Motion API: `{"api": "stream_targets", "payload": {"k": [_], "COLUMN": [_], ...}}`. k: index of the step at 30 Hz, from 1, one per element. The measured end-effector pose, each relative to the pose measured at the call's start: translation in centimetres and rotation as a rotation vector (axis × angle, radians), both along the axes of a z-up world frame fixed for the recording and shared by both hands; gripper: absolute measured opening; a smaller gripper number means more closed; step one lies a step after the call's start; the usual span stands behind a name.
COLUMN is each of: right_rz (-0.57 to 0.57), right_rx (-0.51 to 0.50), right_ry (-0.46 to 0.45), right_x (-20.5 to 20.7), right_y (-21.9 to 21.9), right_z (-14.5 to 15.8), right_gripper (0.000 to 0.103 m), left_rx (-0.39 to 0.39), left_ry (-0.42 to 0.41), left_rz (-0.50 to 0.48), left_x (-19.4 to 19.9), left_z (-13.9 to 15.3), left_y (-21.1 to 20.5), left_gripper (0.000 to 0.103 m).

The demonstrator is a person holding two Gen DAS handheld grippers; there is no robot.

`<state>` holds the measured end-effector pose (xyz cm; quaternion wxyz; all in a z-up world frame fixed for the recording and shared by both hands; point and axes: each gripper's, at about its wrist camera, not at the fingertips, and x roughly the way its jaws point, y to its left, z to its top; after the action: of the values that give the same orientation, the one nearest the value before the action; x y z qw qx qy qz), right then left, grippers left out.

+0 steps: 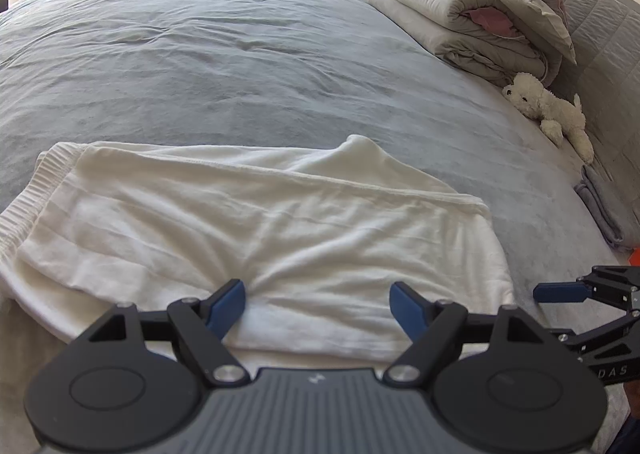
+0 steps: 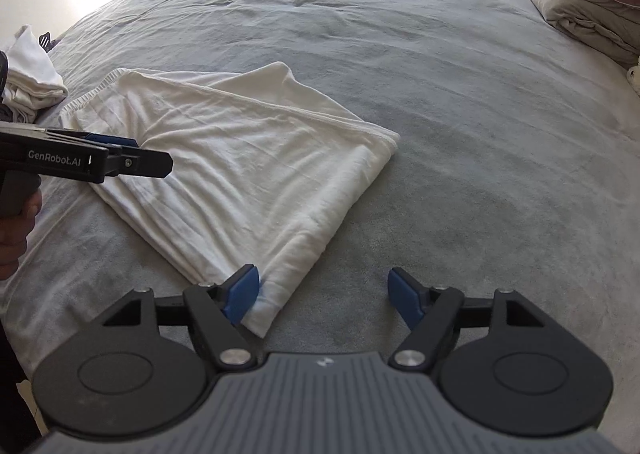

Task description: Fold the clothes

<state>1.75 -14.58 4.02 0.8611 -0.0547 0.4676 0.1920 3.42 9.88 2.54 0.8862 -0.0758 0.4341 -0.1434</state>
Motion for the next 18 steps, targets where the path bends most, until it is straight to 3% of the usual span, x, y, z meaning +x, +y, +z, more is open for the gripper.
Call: {"api": "stream_targets", "payload": {"k": [8,12,16,18], "right_rz": [-0.183,-0.219,-0.211,-0.230], "right_rx": [0.208,0.294,0.330,0.328], "right_ry": [0.031,0.026,0.013,0.024], "right_x": [2.4,3.6,4.8,5.6], "right_y": [-3.8,-4.2,-3.6,-3.6], "right_z": [0.5,0.7,0.8,0.4], "right_gripper": [0.076,0.076,0.056,0.056], "left_rx": [0.029,0.038,0.049,0.048], "left_ry": [-0.025,-0.078,-0.136,-0.150], "left_rz": [-0.023,-0.077,-0.168,-0.211], "left_x": [-0.6,-1.7,-3.3,-4.0], "left_z": [0.5,1.5,2.2,2.2], "left_y": [-0.8,-1.8,-3.7,-4.7], "left_gripper": [0.081,0.081,0.080,0.080]}}
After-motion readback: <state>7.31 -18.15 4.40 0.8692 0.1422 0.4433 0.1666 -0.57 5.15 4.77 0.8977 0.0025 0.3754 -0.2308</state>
